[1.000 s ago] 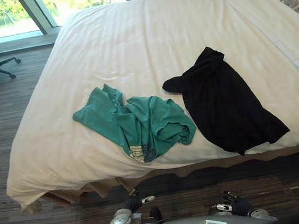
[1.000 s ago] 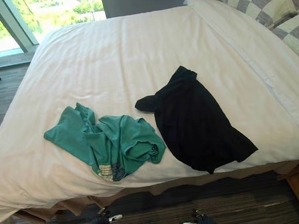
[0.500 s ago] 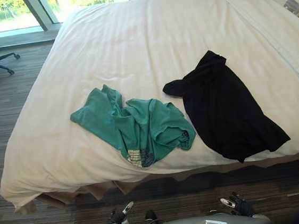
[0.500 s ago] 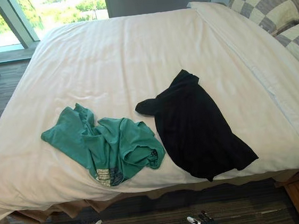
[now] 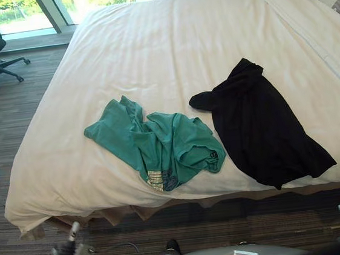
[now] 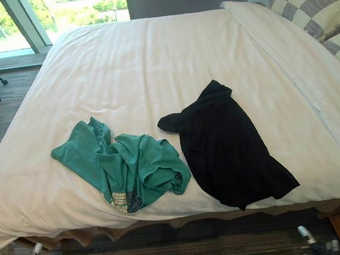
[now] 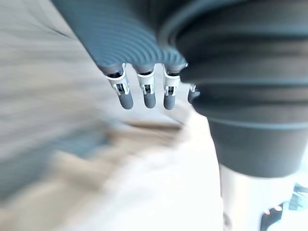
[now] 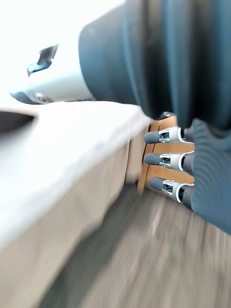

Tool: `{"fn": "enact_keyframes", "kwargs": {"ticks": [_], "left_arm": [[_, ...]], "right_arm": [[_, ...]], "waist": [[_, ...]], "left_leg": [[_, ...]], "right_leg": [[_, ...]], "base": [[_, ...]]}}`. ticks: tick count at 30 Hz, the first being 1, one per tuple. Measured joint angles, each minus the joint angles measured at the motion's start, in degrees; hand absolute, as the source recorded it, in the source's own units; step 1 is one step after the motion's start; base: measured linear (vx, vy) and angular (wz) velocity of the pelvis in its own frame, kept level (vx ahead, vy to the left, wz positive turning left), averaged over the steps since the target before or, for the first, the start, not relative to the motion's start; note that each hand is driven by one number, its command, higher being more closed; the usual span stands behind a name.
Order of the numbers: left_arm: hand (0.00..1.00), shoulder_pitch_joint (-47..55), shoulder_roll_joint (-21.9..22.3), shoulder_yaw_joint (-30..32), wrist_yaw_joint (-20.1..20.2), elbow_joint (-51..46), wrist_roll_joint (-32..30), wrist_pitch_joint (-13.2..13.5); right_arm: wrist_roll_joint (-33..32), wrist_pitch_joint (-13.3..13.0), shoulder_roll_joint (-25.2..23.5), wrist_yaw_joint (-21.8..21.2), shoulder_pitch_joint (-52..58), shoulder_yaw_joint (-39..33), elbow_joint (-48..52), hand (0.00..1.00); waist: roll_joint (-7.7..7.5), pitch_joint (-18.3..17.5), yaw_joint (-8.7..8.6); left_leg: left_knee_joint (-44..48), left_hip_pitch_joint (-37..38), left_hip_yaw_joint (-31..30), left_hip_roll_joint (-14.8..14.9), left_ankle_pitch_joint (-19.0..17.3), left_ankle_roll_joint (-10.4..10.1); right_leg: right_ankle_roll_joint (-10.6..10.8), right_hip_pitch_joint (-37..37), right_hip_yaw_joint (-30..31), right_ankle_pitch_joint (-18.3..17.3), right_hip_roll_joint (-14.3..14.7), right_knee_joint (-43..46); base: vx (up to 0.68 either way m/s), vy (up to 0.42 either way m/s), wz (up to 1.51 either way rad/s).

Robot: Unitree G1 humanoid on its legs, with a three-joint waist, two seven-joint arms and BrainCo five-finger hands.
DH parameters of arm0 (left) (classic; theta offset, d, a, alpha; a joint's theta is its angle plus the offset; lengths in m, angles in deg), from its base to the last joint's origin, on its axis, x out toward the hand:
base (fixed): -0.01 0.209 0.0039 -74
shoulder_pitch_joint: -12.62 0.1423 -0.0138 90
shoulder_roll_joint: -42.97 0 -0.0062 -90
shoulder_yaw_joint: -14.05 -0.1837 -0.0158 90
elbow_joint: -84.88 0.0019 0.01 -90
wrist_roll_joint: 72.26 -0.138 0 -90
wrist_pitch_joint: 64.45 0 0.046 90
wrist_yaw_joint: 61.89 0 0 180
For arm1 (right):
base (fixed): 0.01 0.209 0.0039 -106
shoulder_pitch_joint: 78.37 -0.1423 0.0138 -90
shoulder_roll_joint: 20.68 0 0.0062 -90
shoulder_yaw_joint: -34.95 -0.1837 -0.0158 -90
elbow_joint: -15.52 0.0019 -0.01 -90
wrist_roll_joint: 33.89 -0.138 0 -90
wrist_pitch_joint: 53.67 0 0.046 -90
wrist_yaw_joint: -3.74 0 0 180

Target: Tidy the bed and pick cloth on bed and put in laundry

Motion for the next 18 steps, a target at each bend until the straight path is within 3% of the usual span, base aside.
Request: {"fn": "enact_keyframes", "kwargs": {"ticks": [4,6,7,9,12,13,15,18], "left_arm": [[0.0,-0.3,-2.2,0.0,5.7,-8.1,-0.1,3.8],[0.0,0.0,-2.0,-2.3,6.4,-9.8,-3.1,6.7],[0.0,0.5,-1.8,-5.4,5.1,-11.7,-8.6,9.9],[0.0,0.5,-2.1,-8.3,5.1,-17.5,-15.3,11.3],[0.0,-1.6,-5.8,-12.8,4.3,-25.3,-20.5,9.2],[0.0,-2.7,-6.7,-14.1,3.7,-28.3,-22.7,6.8],[0.0,-3.6,-7.2,-15.8,3.5,-31.6,-27.8,2.6],[0.0,-3.6,-7.3,-17.6,4.2,-32.1,-37.4,0.2]], "right_arm": [[1.3,-3.3,0.3,-2.0,0.8,0.0,10.5,0.0],[2.3,-4.3,0.3,-2.6,0.9,0.2,15.0,0.0],[4.1,-4.3,0.3,-2.4,0.7,0.3,18.0,0.0],[8.5,-4.1,0.8,-1.4,0.6,1.3,23.2,0.0],[11.0,-1.8,4.9,-1.4,-1.1,10.1,30.2,0.0],[12.4,-1.1,5.0,-1.6,-2.3,13.3,33.0,0.0],[15.8,0.3,3.7,-2.0,-2.5,17.4,37.5,0.0],[18.9,1.3,0.6,-2.4,-1.7,20.4,39.2,0.0]], "waist": [[0.79,-1.0,0.61],[1.28,-1.9,1.09],[1.19,-2.0,0.92],[0.79,-2.0,0.91],[0.2,-2.7,0.41],[0.21,-3.0,0.43],[0.83,-3.8,0.25],[1.42,-4.1,-0.62]], "left_leg": [[0.0,-0.5,1.0,-0.2,-0.9,0.1],[0.0,-1.1,0.9,-0.4,-0.9,0.1],[0.1,-1.1,1.0,-0.5,-0.9,0.1],[0.3,-1.0,0.9,-0.5,-0.9,0.1],[0.4,-0.3,2.0,0.0,-0.9,0.1],[0.4,0.0,3.1,0.3,-0.9,0.1],[0.4,0.1,3.9,0.9,-0.9,0.1],[0.5,1.8,5.0,2.5,-0.9,0.1]], "right_leg": [[-0.2,-0.9,1.2,-0.1,-0.2,-0.1],[-0.2,-1.6,1.4,-0.1,-0.3,-0.1],[-0.2,-1.6,1.6,-0.1,-0.4,-0.1],[-0.2,-1.6,2.3,-0.1,-0.3,-0.1],[-0.2,-1.9,5.8,0.0,0.1,0.9],[-0.5,-2.7,7.3,0.2,0.3,1.4],[-0.7,-3.1,8.8,1.0,0.9,2.0],[-0.3,-4.9,11.8,1.4,2.0,7.7]], "base": [[0.0,0.013,-0.12],[0.08,0.002,-0.08],[0.11,-0.008,0.08],[0.15,-0.011,0.1],[0.1,-0.009,-0.13],[0.05,-0.004,-0.2],[0.08,-0.025,-0.23],[0.11,-0.05,-0.18]]}}
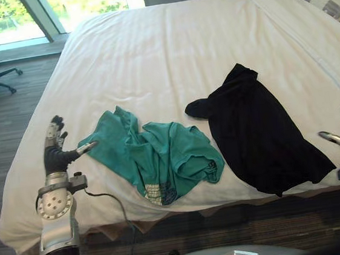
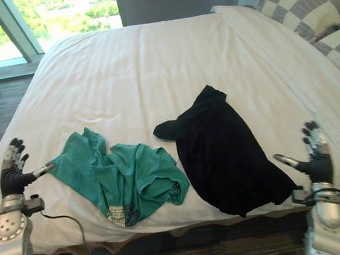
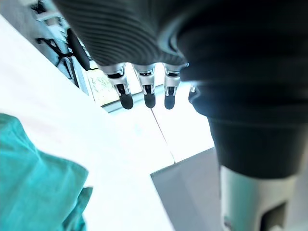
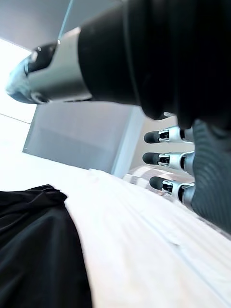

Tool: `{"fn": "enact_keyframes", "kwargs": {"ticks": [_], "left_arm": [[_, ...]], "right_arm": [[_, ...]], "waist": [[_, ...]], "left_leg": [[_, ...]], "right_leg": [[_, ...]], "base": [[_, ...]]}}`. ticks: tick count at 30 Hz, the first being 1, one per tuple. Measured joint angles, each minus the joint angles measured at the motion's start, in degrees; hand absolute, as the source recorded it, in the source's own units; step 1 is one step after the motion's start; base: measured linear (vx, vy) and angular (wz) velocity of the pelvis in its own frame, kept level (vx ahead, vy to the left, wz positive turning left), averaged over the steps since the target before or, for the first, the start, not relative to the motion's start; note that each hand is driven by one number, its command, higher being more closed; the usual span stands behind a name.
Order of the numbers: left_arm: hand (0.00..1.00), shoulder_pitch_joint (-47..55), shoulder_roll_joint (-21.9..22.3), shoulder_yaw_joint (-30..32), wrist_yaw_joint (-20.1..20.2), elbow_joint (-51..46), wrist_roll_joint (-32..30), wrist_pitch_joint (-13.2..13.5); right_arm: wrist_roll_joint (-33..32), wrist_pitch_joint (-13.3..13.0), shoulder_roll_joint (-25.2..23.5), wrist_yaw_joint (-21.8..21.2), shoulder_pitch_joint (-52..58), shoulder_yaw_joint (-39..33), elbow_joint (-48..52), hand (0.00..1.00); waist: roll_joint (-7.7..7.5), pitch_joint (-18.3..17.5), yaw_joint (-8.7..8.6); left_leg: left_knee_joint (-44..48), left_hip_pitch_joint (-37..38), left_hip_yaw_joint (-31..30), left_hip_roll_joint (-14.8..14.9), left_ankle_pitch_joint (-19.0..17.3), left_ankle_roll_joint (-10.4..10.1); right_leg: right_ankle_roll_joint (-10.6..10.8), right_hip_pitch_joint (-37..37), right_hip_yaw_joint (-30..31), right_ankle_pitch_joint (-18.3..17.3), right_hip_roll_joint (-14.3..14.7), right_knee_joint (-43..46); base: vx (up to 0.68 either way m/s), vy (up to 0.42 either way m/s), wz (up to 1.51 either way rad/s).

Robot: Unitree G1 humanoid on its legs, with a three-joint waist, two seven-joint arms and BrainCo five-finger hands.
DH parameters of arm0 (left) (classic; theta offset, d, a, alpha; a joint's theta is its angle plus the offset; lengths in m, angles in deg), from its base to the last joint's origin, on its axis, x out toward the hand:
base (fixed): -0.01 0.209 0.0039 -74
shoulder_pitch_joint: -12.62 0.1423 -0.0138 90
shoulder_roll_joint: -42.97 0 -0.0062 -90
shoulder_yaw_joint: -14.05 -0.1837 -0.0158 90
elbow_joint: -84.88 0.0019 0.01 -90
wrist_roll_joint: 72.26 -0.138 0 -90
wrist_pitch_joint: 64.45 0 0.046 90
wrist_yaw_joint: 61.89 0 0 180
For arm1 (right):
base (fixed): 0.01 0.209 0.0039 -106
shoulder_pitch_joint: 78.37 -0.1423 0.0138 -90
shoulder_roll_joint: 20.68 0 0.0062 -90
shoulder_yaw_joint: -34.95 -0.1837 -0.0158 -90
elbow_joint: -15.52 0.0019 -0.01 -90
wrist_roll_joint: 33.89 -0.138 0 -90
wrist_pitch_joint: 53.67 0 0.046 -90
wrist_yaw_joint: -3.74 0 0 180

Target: Tidy the bed and pick cloth on bed and put in laundry

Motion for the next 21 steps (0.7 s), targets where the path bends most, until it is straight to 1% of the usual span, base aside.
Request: {"fn": "enact_keyframes", "kwargs": {"ticks": [1,2,3,4,5,6,7,8,9,10,12,14,16,18,20,21], "left_arm": [[0.0,0.0,-0.1,-0.6,0.8,0.5,-2.2,-0.6],[0.0,-0.1,-0.1,-0.7,1.0,0.7,-2.6,-0.7],[0.0,-1.1,-2.3,-1.2,2.4,3.9,-5.1,-1.1],[0.0,-1.4,-2.7,-1.5,2.8,5.1,-6.1,-1.2],[0.0,-1.8,-2.8,-2.3,3.4,6.5,-7.8,-1.4],[0.0,-2.4,-2.9,-3.5,4.0,7.3,-8.6,-2.0],[0.0,-3.5,-2.9,-6.1,4.9,8.7,-10.3,-2.6],[0.0,-4.1,-2.9,-7.9,5.4,9.9,-11.9,-3.0],[0.0,-4.5,-2.9,-8.5,5.7,10.5,-12.2,-3.2],[0.0,-5.6,-2.9,-9.6,6.3,11.6,-12.3,-4.0],[0.0,-6.7,-2.9,-10.8,6.5,12.9,-13.0,-5.0],[0.0,-7.4,-2.9,-12.0,6.8,14.8,-14.5,-6.9],[0.0,-7.3,-2.9,-12.9,7.4,16.2,-14.5,-8.1],[0.0,-7.1,-2.9,-13.4,7.8,17.7,-14.6,-9.8],[0.0,-6.2,-2.7,-14.5,8.8,18.2,-15.0,-12.6],[0.0,-5.9,-2.5,-14.9,8.9,18.2,-15.9,-13.3]], "right_arm": [[0.2,0.6,-0.4,-0.2,0.7,0.5,0.0,0.0],[0.2,0.7,-0.3,-0.2,0.8,0.6,0.0,0.0],[0.7,1.8,-0.4,-0.7,1.0,2.3,1.6,0.0],[0.7,1.8,0.0,-1.0,1.0,2.9,2.5,0.0],[0.7,1.8,0.3,-1.0,1.1,3.7,3.0,0.0],[0.7,1.9,0.3,-1.0,1.3,4.3,3.1,0.0],[0.7,2.7,0.3,-1.0,1.8,5.6,3.1,0.0],[0.8,3.5,0.3,-1.0,1.8,6.9,3.1,0.0],[0.8,3.7,0.3,-1.0,1.8,7.4,3.2,0.0],[1.1,4.5,0.3,-0.9,1.8,8.8,3.2,0.0],[1.3,5.3,0.3,-0.8,2.0,10.2,3.2,0.0],[1.8,6.4,0.3,-0.2,2.1,11.4,3.4,0.0],[1.8,6.7,0.3,0.0,2.8,11.9,4.1,0.0],[1.9,6.9,0.2,0.0,3.7,12.6,4.4,0.0],[1.9,7.2,-0.5,0.0,4.4,12.8,4.4,0.0],[1.9,7.4,-0.5,-0.1,4.5,13.1,4.5,0.0]], "waist": [[1.1,0.5,-0.02],[1.24,0.5,-0.09],[0.01,0.2,-0.1],[-0.38,0.1,-0.74],[0.48,-0.1,-1.49],[0.73,0.0,-1.58],[1.36,0.1,-1.96],[2.06,0.0,-2.82],[2.3,-0.1,-2.95],[2.56,-0.1,-3.05],[2.71,-0.1,-3.25],[2.62,-0.1,-3.94],[2.56,-0.1,-4.2],[2.38,0.0,-4.13],[2.39,0.0,-4.29],[2.39,0.0,-4.34]], "left_leg": [[0.6,0.6,0.7,1.5,-0.2,0.3],[0.8,0.6,0.7,1.8,-0.3,0.4],[1.9,0.9,2.2,1.7,-1.0,-0.6],[2.9,0.8,2.6,1.6,-2.2,-1.9],[3.8,0.8,2.9,2.7,-3.3,-2.4],[4.4,0.8,3.1,3.0,-3.5,-2.5],[5.2,0.8,3.5,3.3,-3.5,-2.5],[5.4,1.0,4.2,3.5,-3.5,-2.5],[5.5,1.1,4.4,3.5,-3.5,-2.5],[5.8,1.1,4.6,3.6,-3.5,-2.5],[5.8,1.2,5.6,3.7,-3.5,-2.5],[5.8,1.5,5.8,3.6,-3.5,-2.6],[5.8,1.7,6.0,3.5,-3.7,-2.8],[5.7,2.3,6.6,3.5,-3.8,-2.8],[5.7,2.6,7.4,3.4,-4.0,-2.9],[5.7,2.7,7.5,3.4,-4.1,-3.0]], "right_leg": [[0.1,-2.8,1.9,-1.4,0.6,4.5],[-0.2,-3.1,2.5,-2.2,0.9,4.8],[-0.4,-2.8,4.5,2.8,1.6,-7.8],[-0.1,-2.2,4.4,2.3,1.5,-8.2],[-0.3,-2.0,4.7,2.5,2.3,-8.9],[-0.4,-2.0,5.3,2.5,2.5,-8.9],[-0.4,-2.0,5.5,2.5,2.7,-8.6],[-0.4,-2.0,6.4,2.6,3.0,-8.4],[-0.5,-2.0,6.8,2.6,3.1,-8.4],[-0.5,-2.3,7.7,2.6,3.2,-8.1],[-0.6,-2.6,8.5,2.6,3.3,-8.0],[-0.8,-2.7,8.8,2.7,3.3,-8.0],[-0.8,-2.7,9.2,2.8,3.3,-7.9],[-0.8,-2.7,10.2,2.8,3.4,-7.6],[-0.9,-2.9,11.1,2.8,3.5,-7.6],[-0.9,-2.9,11.4,2.8,3.5,-7.6]], "base": [[0.1,-0.089,-0.28],[0.07,-0.111,-0.51],[0.04,-0.095,-0.34],[0.07,-0.099,-0.42],[0.07,-0.077,-0.21],[0.07,-0.1,-0.32],[0.03,-0.101,-0.32],[0.02,-0.088,-0.24],[0.01,-0.058,-0.3],[-0.01,-0.051,-0.33],[-0.02,-0.04,-0.22],[-0.01,-0.005,-0.02],[-0.02,0.001,-0.08],[-0.04,0.003,-0.17],[-0.06,-0.001,-0.16],[-0.06,-0.005,-0.16]]}}
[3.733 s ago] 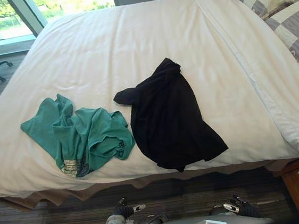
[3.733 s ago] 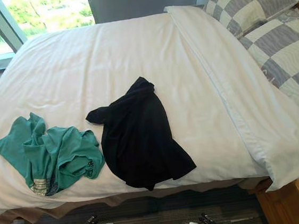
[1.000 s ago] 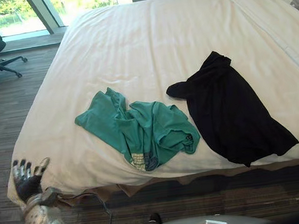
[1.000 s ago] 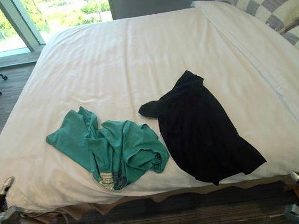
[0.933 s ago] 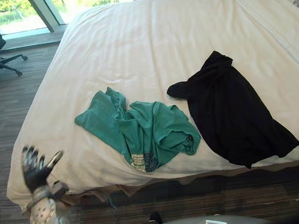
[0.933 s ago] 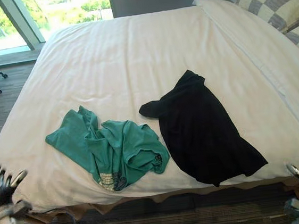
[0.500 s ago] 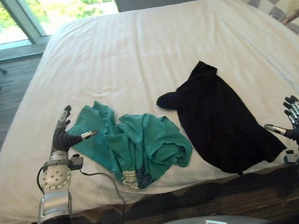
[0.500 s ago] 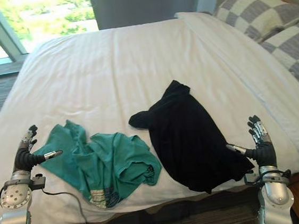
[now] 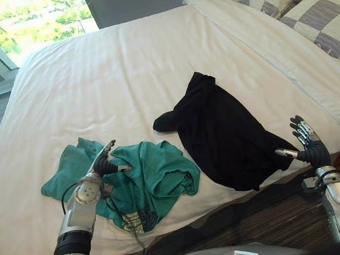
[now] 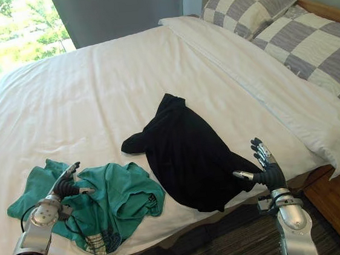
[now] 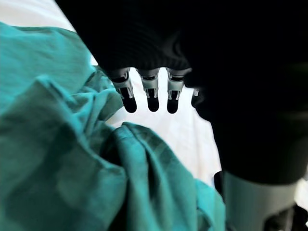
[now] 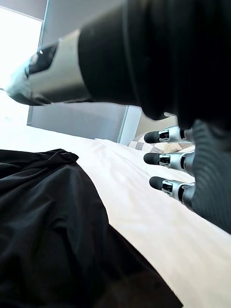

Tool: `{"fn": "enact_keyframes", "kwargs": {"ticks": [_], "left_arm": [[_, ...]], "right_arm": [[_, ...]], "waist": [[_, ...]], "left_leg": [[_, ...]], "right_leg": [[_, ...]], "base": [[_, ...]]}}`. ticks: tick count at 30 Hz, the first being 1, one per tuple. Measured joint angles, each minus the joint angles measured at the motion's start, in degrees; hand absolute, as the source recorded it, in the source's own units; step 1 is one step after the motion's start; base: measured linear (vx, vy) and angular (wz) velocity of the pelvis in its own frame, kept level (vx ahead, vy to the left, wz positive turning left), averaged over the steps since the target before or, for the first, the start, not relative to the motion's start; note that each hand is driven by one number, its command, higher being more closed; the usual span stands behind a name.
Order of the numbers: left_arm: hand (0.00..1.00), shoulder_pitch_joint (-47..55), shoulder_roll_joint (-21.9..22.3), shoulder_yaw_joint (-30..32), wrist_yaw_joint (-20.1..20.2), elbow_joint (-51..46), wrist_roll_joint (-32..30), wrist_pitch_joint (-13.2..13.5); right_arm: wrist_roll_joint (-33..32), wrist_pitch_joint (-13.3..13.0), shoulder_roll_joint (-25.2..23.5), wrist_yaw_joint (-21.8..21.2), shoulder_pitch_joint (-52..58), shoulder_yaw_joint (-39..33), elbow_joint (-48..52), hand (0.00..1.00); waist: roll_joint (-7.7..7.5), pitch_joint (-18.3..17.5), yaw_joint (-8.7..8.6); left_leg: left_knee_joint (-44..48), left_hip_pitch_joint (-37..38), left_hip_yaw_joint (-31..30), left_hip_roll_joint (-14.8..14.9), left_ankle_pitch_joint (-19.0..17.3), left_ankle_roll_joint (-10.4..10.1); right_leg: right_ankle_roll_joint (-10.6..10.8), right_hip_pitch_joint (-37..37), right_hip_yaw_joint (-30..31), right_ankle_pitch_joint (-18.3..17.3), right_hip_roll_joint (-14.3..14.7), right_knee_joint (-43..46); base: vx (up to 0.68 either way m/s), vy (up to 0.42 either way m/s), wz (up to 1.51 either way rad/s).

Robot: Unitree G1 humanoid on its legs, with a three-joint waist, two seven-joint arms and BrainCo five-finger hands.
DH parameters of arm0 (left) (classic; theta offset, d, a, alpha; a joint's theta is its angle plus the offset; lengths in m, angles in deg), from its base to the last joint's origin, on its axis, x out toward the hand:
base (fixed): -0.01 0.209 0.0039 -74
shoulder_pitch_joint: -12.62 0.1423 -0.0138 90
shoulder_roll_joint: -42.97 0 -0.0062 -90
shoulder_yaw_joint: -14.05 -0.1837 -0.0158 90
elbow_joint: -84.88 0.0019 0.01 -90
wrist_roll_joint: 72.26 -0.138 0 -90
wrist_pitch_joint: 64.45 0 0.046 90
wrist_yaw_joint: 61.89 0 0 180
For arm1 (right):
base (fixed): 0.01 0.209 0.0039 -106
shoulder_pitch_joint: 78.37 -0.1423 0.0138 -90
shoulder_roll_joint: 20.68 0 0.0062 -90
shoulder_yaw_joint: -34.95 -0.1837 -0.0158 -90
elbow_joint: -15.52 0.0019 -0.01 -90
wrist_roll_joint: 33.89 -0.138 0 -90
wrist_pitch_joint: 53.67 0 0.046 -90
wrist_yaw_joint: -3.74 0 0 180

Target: Tidy the bed and pick cloth on bed and put in laundry

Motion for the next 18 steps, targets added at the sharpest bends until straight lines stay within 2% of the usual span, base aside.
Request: {"fn": "enact_keyframes", "kwargs": {"ticks": [4,8,11,13,14,15,17,18], "left_arm": [[0.0,2.4,1.1,-2.6,1.3,0.0,-2.4,-3.4],[0.0,4.2,3.3,-3.2,1.8,0.0,-5.4,-5.3],[0.0,5.5,5.1,-4.8,0.1,0.1,-7.8,-6.8],[0.0,4.4,6.0,-6.9,-2.3,1.6,-9.7,-7.9],[1.0,2.0,7.3,-7.2,-4.8,3.6,-9.9,-8.3],[1.0,1.7,7.4,-7.3,-5.2,3.9,-9.9,-8.4],[1.0,-1.2,9.0,-9.2,-11.6,5.8,-12.3,-9.5],[1.0,-1.6,9.0,-9.2,-12.7,5.8,-12.4,-9.6]], "right_arm": [[0.0,0.1,-1.7,-0.5,1.9,0.6,0.0,0.0],[0.0,0.2,-2.0,-1.0,3.5,1.4,0.2,0.0],[0.0,0.7,-2.2,-1.0,4.2,3.3,3.9,0.0],[-0.1,0.5,-1.9,-0.7,3.6,3.2,7.4,0.0],[-0.1,0.3,-1.9,0.1,2.2,3.3,8.4,0.0],[-0.1,0.3,-1.9,0.1,2.0,3.3,8.4,0.0],[-0.1,0.2,-1.1,1.7,-2.2,3.9,8.4,0.0],[-0.1,0.1,-0.8,2.0,-3.1,3.9,8.3,0.0]], "waist": [[0.04,0.0,-0.4],[0.66,-0.3,-0.8],[1.04,-0.2,0.04],[1.42,0.2,-0.09],[1.69,1.1,-0.15],[1.72,1.2,-0.15],[2.2,2.9,-0.09],[2.23,3.4,-0.11]], "left_leg": [[-0.2,0.6,0.0,0.0,0.0,-0.1],[-1.7,0.6,0.1,-0.1,-0.3,-0.2],[-2.0,-0.7,1.8,-0.1,-0.7,-0.3],[-1.5,-4.0,1.8,-0.9,-0.5,0.3],[-1.1,-6.3,2.6,-1.4,-0.2,0.8],[-1.0,-6.6,2.7,-1.5,-0.2,0.8],[0.2,-10.9,2.8,-1.9,0.0,1.0],[0.4,-11.4,2.8,-1.9,0.0,1.1]], "right_leg": [[0.1,0.1,0.0,0.6,0.0,0.3],[0.5,-0.3,0.3,1.0,0.3,0.2],[0.8,-3.5,2.4,1.3,0.5,2.0],[1.1,-7.5,2.9,1.3,-0.3,4.1],[1.3,-10.5,3.3,1.4,-0.7,5.5],[1.3,-10.9,3.3,1.4,-0.8,5.6],[1.7,-15.7,3.5,1.5,-1.4,7.6],[1.7,-16.3,3.6,1.6,-1.4,7.9]], "base": [[-0.08,-0.009,-0.05],[-0.12,-0.003,0.0],[-0.13,-0.002,-0.28],[-0.15,-0.019,-0.06],[-0.1,-0.005,-0.02],[-0.12,-0.001,-0.05],[-0.11,-0.016,-0.02],[-0.05,-0.037,-0.02]]}}
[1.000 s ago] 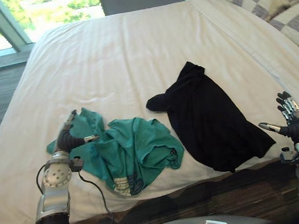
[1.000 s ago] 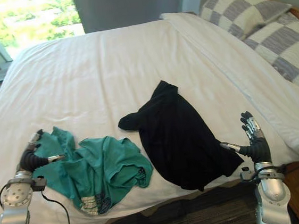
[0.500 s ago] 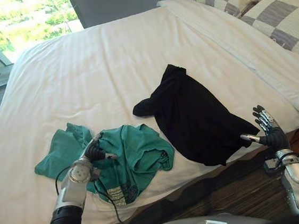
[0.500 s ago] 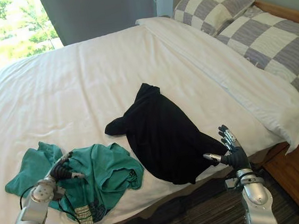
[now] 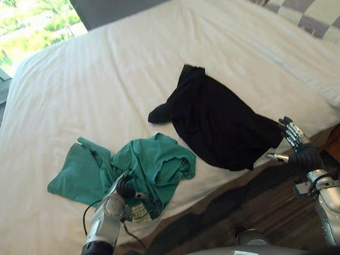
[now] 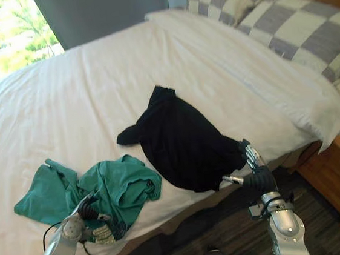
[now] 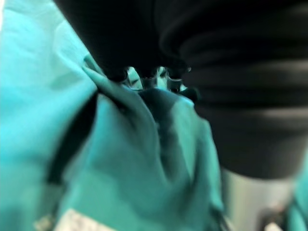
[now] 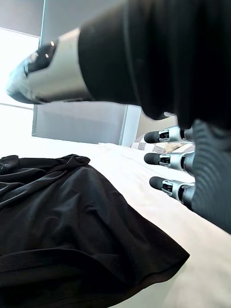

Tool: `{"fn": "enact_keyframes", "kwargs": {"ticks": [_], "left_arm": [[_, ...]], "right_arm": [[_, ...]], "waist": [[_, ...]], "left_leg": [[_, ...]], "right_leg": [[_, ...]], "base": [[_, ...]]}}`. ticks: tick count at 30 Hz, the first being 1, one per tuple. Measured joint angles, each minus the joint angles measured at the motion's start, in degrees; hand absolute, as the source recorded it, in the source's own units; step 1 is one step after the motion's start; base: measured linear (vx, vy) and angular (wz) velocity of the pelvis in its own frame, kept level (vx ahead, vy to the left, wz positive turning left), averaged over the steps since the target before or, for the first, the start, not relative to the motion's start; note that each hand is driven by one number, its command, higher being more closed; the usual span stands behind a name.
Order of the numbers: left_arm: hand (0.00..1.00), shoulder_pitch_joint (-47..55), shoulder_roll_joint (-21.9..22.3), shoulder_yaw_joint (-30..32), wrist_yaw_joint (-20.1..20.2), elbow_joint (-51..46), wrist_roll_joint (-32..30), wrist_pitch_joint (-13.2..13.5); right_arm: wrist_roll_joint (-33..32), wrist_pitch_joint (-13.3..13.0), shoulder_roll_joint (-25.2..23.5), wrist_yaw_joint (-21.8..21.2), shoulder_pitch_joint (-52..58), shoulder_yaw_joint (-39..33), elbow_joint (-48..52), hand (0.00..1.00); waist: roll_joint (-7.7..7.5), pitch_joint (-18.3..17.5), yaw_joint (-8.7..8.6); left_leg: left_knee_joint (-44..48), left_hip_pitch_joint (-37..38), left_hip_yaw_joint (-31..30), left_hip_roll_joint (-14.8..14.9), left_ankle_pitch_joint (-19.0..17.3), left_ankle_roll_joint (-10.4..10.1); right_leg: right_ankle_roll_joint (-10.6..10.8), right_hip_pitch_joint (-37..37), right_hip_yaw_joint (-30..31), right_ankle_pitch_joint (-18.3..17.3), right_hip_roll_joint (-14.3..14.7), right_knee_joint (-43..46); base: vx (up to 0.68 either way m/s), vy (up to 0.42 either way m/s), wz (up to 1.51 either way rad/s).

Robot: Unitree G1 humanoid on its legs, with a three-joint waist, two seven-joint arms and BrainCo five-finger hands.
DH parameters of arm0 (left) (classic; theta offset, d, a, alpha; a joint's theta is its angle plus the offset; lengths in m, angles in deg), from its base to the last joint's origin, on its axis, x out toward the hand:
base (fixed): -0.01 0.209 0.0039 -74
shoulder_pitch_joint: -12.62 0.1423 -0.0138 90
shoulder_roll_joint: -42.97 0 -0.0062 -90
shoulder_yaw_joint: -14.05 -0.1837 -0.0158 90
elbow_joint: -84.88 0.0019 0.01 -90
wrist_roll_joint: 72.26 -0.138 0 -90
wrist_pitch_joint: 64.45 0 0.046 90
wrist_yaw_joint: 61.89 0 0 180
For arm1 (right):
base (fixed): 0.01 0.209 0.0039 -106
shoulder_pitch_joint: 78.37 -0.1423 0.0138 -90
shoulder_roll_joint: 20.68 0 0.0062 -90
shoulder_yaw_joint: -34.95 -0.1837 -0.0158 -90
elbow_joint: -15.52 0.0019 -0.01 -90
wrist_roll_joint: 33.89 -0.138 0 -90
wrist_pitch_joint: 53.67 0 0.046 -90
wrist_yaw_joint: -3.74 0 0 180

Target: Tidy the bed and pick cloth on bed and put in laundry

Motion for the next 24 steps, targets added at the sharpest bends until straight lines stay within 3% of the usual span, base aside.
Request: {"fn": "enact_keyframes", "kwargs": {"ticks": [2,4,8,11,12,14,16,18,20,21,23,24], "left_arm": [[1.0,-1.0,-0.2,0.0,-4.6,0.0,-0.9,-0.2],[1.0,-1.2,-0.5,0.0,-6.3,0.0,-2.2,-0.9],[1.0,-2.4,-2.8,0.0,-6.7,-0.6,0.6,-0.8],[1.0,-2.4,-5.4,0.1,-7.6,-2.0,8.4,4.8],[1.0,-2.4,-7.0,0.2,-7.6,-2.7,13.0,8.4],[1.0,-1.9,-8.2,0.3,-7.0,-4.0,18.0,13.1],[1.0,0.1,-8.4,2.6,-2.2,-9.1,25.0,17.1],[1.0,1.4,-8.4,4.2,3.6,-13.6,30.3,18.3],[1.0,2.7,-8.3,5.3,13.6,-19.9,38.4,18.4],[1.0,3.0,-8.2,5.3,15.1,-20.8,39.6,18.4],[1.0,4.2,-6.9,5.3,21.9,-24.6,44.2,16.5],[1.0,4.4,-6.5,5.3,22.7,-25.3,44.7,15.9]], "right_arm": [[0.0,-0.4,0.8,1.0,-3.3,0.6,0.0,0.0],[0.0,-0.9,2.5,1.1,-5.1,2.1,0.0,0.0],[0.5,-1.2,4.7,2.7,-9.1,5.5,0.0,0.0],[0.7,-0.9,5.4,4.7,-12.4,6.5,-0.1,0.0],[1.1,-0.5,6.7,5.2,-14.0,6.6,-0.4,0.0],[1.9,0.4,8.6,6.0,-16.2,6.4,-0.7,0.0],[2.9,1.9,10.3,6.5,-19.9,5.9,-1.8,0.0],[4.0,3.7,11.2,7.1,-22.2,5.1,-2.8,0.0],[7.3,6.2,11.2,7.5,-24.0,3.9,-3.3,0.0],[8.2,6.5,11.2,7.6,-24.5,4.0,-3.6,0.0],[10.8,8.7,11.1,8.5,-27.4,4.3,-6.1,0.0],[10.9,8.9,11.1,8.7,-27.7,4.4,-6.4,0.0]], "waist": [[0.0,1.7,0.04],[0.0,2.0,0.08],[-0.42,3.5,0.21],[-1.01,5.4,0.87],[-1.37,6.2,1.49],[-1.74,7.4,1.8],[-2.29,9.2,1.93],[-2.57,10.9,2.23],[-3.45,12.6,3.69],[-3.58,12.8,3.83],[-4.14,14.1,5.36],[-4.29,14.2,5.56]], "left_leg": [[0.2,-1.2,0.2,0.3,0.7,0.4],[0.4,-1.8,0.6,0.7,0.8,0.4],[0.9,-2.8,0.6,0.9,0.8,0.4],[1.8,-4.4,-0.8,1.0,0.8,0.4],[1.8,-5.3,-1.9,0.9,1.0,0.6],[1.9,-6.3,-3.5,0.7,1.5,0.8],[2.0,-7.7,-5.9,0.3,1.9,1.1],[2.7,-8.5,-7.5,0.0,1.9,1.2],[4.1,-10.6,-9.9,0.0,1.7,1.4],[4.4,-10.9,-10.4,0.0,1.7,1.5],[5.9,-11.9,-12.0,0.0,1.6,1.7],[6.1,-12.2,-12.5,0.0,1.6,1.7]], "right_leg": [[0.0,-1.7,0.3,0.0,0.2,1.0],[-0.1,-2.5,0.3,0.0,0.5,1.3],[-0.1,-3.5,0.1,0.0,0.6,1.6],[-0.1,-4.0,-0.6,0.0,0.3,1.6],[-0.1,-4.4,-1.3,0.1,0.1,1.5],[0.0,-4.3,-2.3,0.3,-0.1,0.9],[0.2,-4.1,-4.4,0.7,-0.7,-0.1],[0.3,-3.3,-5.6,1.3,-1.0,-1.3],[0.3,-2.3,-7.9,2.5,-1.5,-3.6],[0.4,-2.0,-8.3,2.7,-1.6,-4.0],[0.5,-0.5,-9.5,4.4,-2.0,-5.9],[0.5,-0.3,-9.9,4.5,-2.1,-6.1]], "base": [[-0.02,-0.043,-0.03],[0.03,-0.051,-0.05],[0.03,-0.023,0.0],[0.01,-0.017,0.21],[0.0,-0.022,0.32],[0.01,-0.013,0.36],[0.04,0.008,0.48],[0.05,0.022,0.48],[0.05,0.038,0.53],[0.05,0.042,0.47],[0.05,0.059,0.35],[0.04,0.043,0.29]]}}
